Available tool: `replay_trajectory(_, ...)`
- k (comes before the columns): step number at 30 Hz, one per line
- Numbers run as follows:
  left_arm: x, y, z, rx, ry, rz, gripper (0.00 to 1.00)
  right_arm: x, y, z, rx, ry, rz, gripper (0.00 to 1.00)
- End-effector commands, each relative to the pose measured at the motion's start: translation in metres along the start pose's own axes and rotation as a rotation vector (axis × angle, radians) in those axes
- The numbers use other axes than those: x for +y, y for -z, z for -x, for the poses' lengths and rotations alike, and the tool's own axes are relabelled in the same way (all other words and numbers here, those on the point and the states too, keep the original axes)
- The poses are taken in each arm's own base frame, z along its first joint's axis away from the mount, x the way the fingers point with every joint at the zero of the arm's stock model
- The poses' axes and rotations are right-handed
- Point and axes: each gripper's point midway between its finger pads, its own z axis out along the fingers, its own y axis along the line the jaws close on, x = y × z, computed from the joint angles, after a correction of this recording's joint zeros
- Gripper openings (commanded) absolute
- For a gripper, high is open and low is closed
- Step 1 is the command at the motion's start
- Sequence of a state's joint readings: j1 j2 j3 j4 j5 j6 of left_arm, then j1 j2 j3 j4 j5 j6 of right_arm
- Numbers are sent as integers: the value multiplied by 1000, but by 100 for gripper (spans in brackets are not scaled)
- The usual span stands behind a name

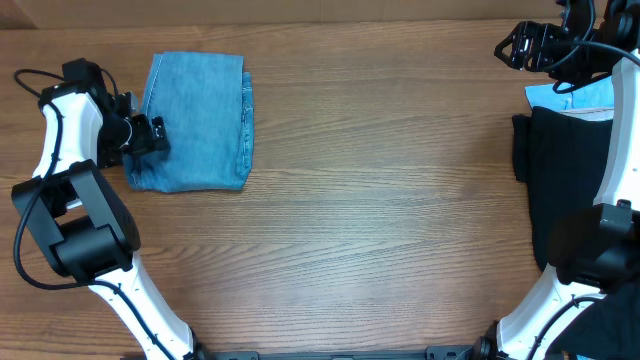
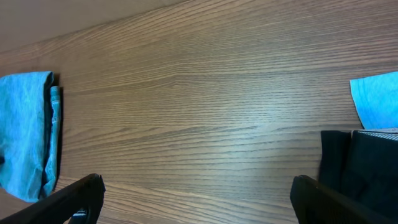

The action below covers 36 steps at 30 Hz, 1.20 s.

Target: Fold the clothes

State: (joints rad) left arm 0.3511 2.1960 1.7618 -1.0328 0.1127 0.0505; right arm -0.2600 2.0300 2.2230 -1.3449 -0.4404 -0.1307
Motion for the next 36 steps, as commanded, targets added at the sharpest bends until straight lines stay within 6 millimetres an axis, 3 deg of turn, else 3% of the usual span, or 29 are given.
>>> replay_trajectory(1,-21,-22,-10,22,-63,-50,100,1,2,2,-9,6,1,100)
replay_trajectory(5,-52,-42,-24,38,-133,-137,100,1,2,2,-9,7,1,100)
replay_trajectory(6,-57,-44,-28,48,-143,-138,87,1,2,2,-9,6,0,100)
replay_trajectory(8,-60,-44,-32,67,-139,-137,31,1,2,2,-9,6,1,100)
replay_trajectory(10,-55,-43,-33,74,-115,-116,4,1,2,2,-9,6,1,100)
replay_trajectory(13,-26,-33,-21,51,-83,10,4,1,2,2,-9,7,1,100)
replay_trajectory(17,36,11,12,-28,5,284,4,1,2,2,-9,6,0,100)
replay_trajectory(21,82,34,20,-61,51,474,4,1,2,2,-9,6,1,100)
replay_trajectory(23,117,44,20,-76,93,551,4,1,2,2,-9,6,1,100)
replay_trajectory(29,170,54,30,-133,74,572,4,1,2,2,-9,6,1,100)
replay_trajectory(33,191,60,37,-183,84,582,5,1,2,2,-9,6,1,100)
replay_trajectory(34,194,61,38,-191,91,585,23,1,2,2,-9,6,1,100)
replay_trajectory(35,197,62,38,-197,97,588,54,1,2,2,-9,6,1,100)
replay_trajectory(36,200,63,39,-203,102,590,74,1,2,2,-9,6,1,100)
